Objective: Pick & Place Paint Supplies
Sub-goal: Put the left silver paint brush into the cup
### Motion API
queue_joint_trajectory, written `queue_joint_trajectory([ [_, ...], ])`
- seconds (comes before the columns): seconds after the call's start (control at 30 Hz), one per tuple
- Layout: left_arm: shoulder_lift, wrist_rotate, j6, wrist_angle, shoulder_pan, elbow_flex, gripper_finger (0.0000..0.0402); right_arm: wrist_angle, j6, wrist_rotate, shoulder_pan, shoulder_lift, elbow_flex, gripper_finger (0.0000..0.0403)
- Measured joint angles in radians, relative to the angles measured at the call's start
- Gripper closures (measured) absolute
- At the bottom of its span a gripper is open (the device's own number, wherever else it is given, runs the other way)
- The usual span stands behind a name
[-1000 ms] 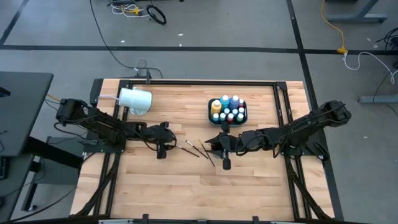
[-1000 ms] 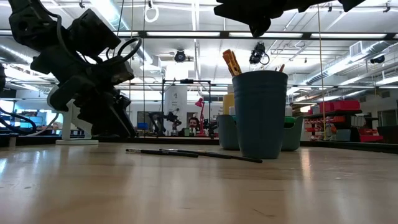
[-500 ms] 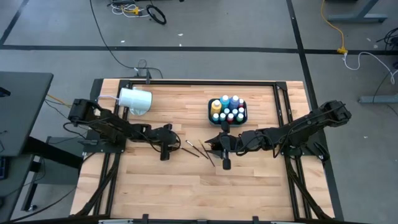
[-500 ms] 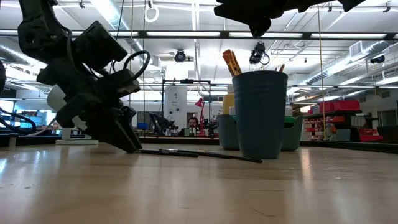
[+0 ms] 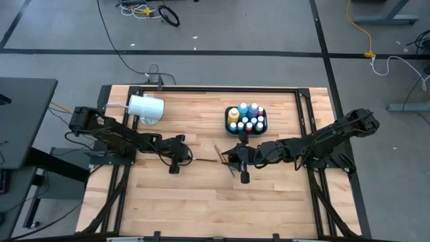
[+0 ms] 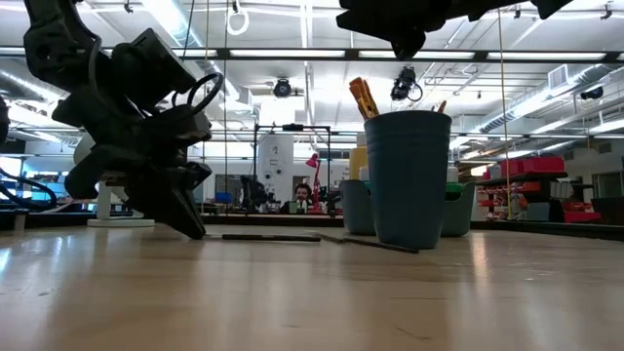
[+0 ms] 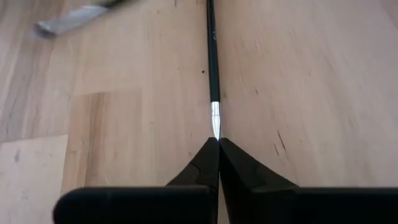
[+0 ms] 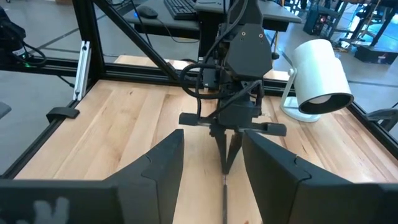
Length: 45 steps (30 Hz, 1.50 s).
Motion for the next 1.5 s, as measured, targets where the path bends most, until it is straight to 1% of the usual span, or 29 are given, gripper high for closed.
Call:
queue_joint_trajectory([
  [0.13, -0.001, 0.002, 0.029, -0.015, -0.003, 0.030, 0.0395, 0.000, 0.000, 0.000, 0.000, 0.000, 0.000, 0.0234],
  [0.23, -0.033, 0.028, 0.053, -0.058, -0.025, 0.056, 0.0396, 0.001, 0.022, -0.001, 0.000, 0.000, 0.000, 0.0234],
  [0.3, -0.068, 0.030, 0.100, -0.077, -0.056, 0.085, 0.0397, 0.000, 0.027, -0.001, 0.000, 0.000, 0.000, 0.0234],
  [0.37, -0.122, -0.004, 0.164, -0.118, -0.099, 0.119, 0.0398, 0.001, 0.027, -0.001, 0.000, 0.000, 0.000, 0.0234],
  [0.47, -0.187, -0.117, 0.293, -0.188, -0.174, 0.180, 0.0398, -0.005, 0.048, -0.001, 0.000, 0.000, 0.000, 0.0234],
  [0.57, -0.247, -0.255, 0.506, -0.209, -0.266, 0.257, 0.0398, -0.006, 0.139, -0.003, -0.002, 0.000, 0.000, 0.0234],
  [0.7, -0.264, -0.450, 0.937, -0.228, -0.383, 0.340, 0.0398, 0.001, 0.285, -0.036, -0.025, 0.000, 0.000, 0.0234],
  [0.77, -0.264, -0.527, 1.143, -0.221, -0.421, 0.374, 0.0398, 0.010, 0.345, -0.092, -0.040, 0.006, 0.000, 0.0234],
  [0.8, -0.260, -0.554, 1.223, -0.218, -0.430, 0.388, 0.0398, 0.009, 0.371, -0.127, -0.048, 0.010, 0.000, 0.0234],
  [0.9, -0.251, -0.612, 1.364, -0.204, -0.435, 0.414, 0.0398, 0.033, 0.433, -0.228, -0.066, 0.045, 0.000, 0.0234],
  [1.03, -0.253, -0.586, 1.480, -0.179, -0.421, 0.431, 0.0398, 0.133, 0.479, -0.348, -0.088, 0.106, 0.000, 0.0234],
  [1.1, -0.251, -0.581, 1.510, -0.182, -0.416, 0.431, 0.0398, 0.182, 0.505, -0.418, -0.101, 0.126, -0.001, 0.0234],
  [1.17, -0.252, -0.580, 1.532, -0.182, -0.411, 0.431, 0.0399, 0.229, 0.529, -0.465, -0.112, 0.138, 0.000, 0.0234],
  [1.23, -0.252, -0.578, 1.560, -0.182, -0.410, 0.431, 0.0399, 0.246, 0.531, -0.471, -0.118, 0.139, 0.000, 0.0234],
  [1.33, -0.252, -0.573, 1.582, -0.160, -0.410, 0.431, 0.0398, 0.229, 0.532, -0.451, -0.125, 0.139, 0.000, 0.0234],
  [1.47, -0.233, -0.502, 1.596, -0.141, -0.395, 0.432, 0.0399, 0.212, 0.532, -0.450, -0.129, 0.139, 0.000, 0.0234],
  [1.5, -0.221, -0.499, 1.611, -0.125, -0.393, 0.432, 0.0399, 0.207, 0.532, -0.450, -0.129, 0.140, 0.000, 0.0234],
])
